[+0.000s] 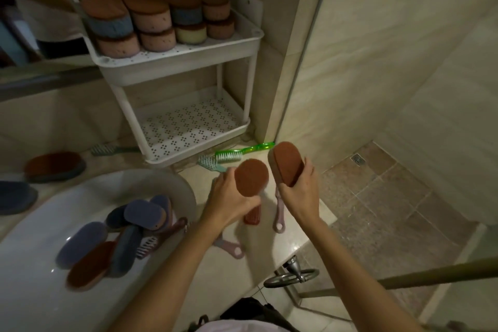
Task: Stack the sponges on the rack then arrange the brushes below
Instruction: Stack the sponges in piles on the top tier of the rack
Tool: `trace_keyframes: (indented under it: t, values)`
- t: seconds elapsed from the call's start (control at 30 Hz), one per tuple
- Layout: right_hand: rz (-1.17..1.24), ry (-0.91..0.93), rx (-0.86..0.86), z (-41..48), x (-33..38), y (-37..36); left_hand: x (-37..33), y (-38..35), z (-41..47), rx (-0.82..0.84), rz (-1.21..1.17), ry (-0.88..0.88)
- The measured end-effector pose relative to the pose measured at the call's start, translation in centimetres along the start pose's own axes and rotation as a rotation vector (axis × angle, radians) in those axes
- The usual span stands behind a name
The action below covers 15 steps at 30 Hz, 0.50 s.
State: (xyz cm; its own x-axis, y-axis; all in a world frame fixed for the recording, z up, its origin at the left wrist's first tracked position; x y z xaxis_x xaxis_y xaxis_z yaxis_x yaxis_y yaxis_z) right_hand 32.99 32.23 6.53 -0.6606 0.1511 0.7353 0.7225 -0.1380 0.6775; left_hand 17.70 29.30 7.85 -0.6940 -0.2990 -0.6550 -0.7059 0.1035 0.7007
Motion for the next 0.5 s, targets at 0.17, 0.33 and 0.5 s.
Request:
trace_keyframes:
  t: [0.17, 0.33, 0.5]
  values:
    - [0.084, 0.242, 0.023, 2.2, 7.0, 0.5, -2.9, 8.5, 0.5, -0.3, -0.001, -0.155]
    - [0.199, 0.477, -0.044, 5.6, 14.8, 1.3, -5.2, 15.9, 1.1, -0.606, 0.058, -0.244]
    - [0.234, 0.659, -0.077, 9.8, 22.0, 2.3, -6.6, 21.9, 3.0, -0.804, 0.149, -0.278]
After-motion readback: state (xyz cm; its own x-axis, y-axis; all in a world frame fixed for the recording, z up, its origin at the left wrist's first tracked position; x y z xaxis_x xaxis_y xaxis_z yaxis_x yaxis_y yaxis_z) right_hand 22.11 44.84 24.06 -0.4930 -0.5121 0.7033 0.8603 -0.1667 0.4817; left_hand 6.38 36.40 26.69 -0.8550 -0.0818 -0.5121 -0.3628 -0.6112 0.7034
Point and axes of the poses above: each hand's wrist, its own z-axis towards the middle knuckle, its own y-axis out of the back of the hand, x = y × z, the point moved 1 cm from there along z, towards the middle knuckle, and after that the axes turned 3 degrees about z, right-handed, at the moved point
